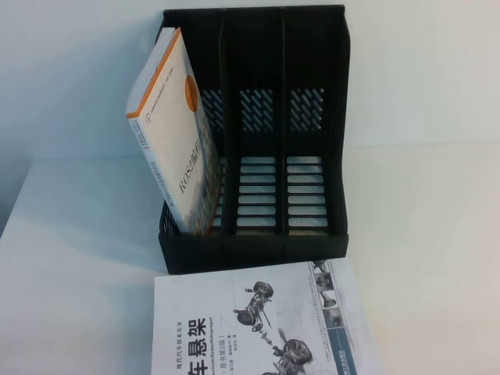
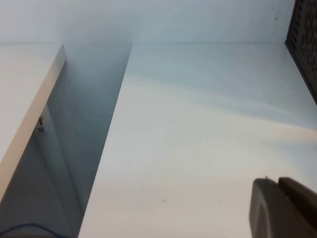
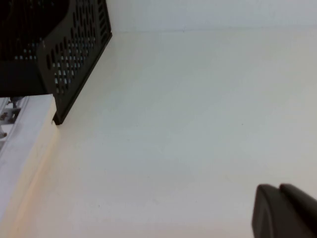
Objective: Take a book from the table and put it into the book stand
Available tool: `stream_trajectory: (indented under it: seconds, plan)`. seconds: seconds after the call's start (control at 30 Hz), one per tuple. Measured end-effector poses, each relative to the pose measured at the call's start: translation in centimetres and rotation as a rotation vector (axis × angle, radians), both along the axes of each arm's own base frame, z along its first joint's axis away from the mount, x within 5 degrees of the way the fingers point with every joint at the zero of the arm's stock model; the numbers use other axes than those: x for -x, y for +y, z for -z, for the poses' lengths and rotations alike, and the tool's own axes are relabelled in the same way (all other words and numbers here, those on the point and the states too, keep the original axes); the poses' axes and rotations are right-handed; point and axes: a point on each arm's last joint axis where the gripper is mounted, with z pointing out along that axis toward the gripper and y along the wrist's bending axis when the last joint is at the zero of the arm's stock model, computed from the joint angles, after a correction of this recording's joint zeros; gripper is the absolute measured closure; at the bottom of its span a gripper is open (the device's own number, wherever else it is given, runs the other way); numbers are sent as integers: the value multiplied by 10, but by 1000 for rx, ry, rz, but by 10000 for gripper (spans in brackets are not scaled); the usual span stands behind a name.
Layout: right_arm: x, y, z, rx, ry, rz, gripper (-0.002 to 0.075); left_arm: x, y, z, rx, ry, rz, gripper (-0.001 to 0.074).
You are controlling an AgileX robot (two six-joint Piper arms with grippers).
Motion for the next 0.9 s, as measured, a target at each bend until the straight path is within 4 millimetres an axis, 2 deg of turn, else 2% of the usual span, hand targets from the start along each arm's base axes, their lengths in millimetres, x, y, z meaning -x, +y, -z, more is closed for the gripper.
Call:
stream_trajectory:
  seconds: [0.67,0.9]
  plan:
    - [0,0,-1,-1,-7,1,728,0,0,0,27,0,-8,738]
    - [-4,-1,-12,-11,-136,14,728,-1,0,-2,12,-25,-4,738]
